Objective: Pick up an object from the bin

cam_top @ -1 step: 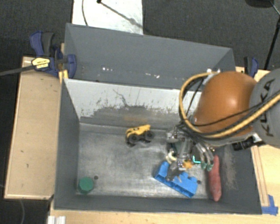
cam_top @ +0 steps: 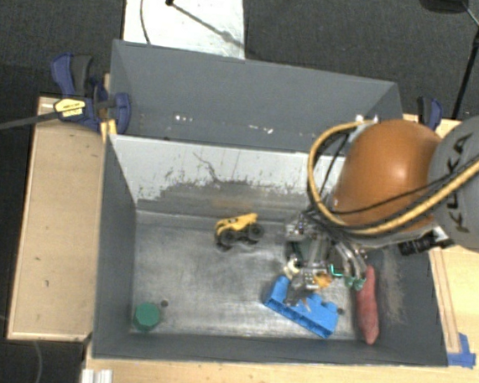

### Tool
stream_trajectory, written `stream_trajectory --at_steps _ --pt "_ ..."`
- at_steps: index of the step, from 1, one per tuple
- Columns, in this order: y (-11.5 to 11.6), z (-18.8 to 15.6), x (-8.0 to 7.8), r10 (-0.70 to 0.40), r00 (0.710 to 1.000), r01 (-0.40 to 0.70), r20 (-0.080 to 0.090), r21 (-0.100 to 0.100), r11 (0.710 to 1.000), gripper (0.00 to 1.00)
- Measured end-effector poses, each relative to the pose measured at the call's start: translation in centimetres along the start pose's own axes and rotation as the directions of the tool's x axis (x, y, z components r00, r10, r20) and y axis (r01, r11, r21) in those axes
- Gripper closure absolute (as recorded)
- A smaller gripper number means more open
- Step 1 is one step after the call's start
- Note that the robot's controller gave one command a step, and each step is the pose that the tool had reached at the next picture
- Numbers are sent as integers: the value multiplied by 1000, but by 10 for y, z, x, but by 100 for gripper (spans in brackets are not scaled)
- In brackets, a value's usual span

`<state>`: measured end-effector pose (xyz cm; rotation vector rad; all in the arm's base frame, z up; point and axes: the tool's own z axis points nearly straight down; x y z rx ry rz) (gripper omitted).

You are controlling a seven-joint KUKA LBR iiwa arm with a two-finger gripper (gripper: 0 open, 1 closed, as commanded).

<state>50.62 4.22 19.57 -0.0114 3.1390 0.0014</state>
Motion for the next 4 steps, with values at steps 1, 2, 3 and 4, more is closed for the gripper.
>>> stream_trajectory --at_steps 1,2,3,4 --pt "-12 29 18 -36 999 36 2 0 999 0" --pt "-14 90 2 -33 999 33 5 0 999 0" --pt "-36 121 4 -134 991 134 13 0 991 100" --pt "-36 121 4 -133 991 133 14 0 991 100"
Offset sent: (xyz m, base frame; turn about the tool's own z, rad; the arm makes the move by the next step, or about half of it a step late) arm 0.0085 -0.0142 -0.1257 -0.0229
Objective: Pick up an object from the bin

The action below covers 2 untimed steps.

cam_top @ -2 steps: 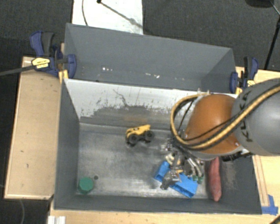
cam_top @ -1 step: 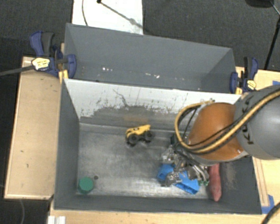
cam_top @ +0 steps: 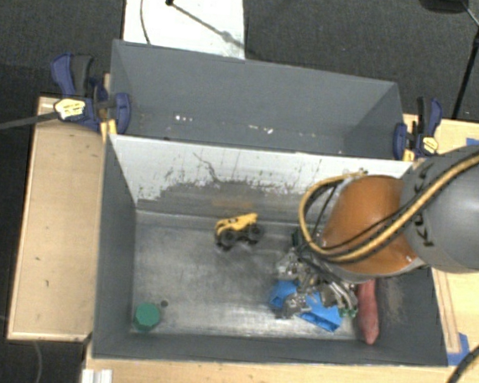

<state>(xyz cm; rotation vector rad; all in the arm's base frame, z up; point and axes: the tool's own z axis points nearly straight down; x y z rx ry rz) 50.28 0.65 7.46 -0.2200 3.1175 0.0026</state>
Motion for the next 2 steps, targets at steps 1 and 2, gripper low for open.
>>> stream_trajectory --at_steps 1,2 --pt "-13 -117 -18 36 999 -36 -14 1 999 100" --pt "-13 -117 -18 37 999 -37 -14 1 999 100"
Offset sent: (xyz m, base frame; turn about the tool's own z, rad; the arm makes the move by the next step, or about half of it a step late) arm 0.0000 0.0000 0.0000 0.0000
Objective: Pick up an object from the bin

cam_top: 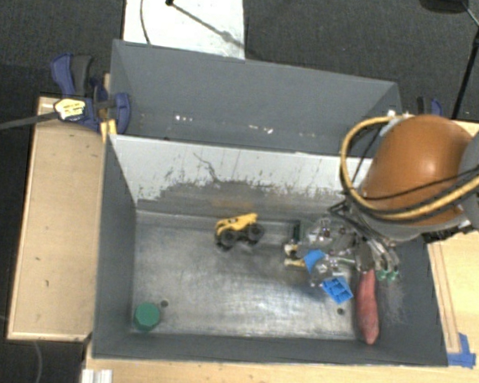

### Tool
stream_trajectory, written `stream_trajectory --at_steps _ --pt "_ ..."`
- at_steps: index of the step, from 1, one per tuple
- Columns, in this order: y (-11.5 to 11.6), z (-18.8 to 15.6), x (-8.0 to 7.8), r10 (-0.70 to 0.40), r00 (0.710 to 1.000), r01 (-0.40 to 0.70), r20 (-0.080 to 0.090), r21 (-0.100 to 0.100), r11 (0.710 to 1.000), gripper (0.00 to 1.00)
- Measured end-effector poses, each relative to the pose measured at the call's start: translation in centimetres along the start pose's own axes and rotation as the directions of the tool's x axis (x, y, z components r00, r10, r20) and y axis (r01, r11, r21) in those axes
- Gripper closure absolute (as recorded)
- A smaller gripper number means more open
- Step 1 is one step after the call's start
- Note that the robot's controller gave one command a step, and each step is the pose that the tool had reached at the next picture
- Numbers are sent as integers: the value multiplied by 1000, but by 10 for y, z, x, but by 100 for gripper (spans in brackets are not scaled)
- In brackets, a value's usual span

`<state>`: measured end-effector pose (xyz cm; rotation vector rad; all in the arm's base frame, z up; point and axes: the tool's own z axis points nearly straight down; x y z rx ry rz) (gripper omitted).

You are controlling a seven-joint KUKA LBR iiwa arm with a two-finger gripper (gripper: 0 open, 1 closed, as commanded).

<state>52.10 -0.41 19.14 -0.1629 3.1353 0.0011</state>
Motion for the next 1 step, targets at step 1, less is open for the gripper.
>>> stream_trajectory --at_steps 1 --pt "7 -35 3 -104 995 104 -4 0 995 100"
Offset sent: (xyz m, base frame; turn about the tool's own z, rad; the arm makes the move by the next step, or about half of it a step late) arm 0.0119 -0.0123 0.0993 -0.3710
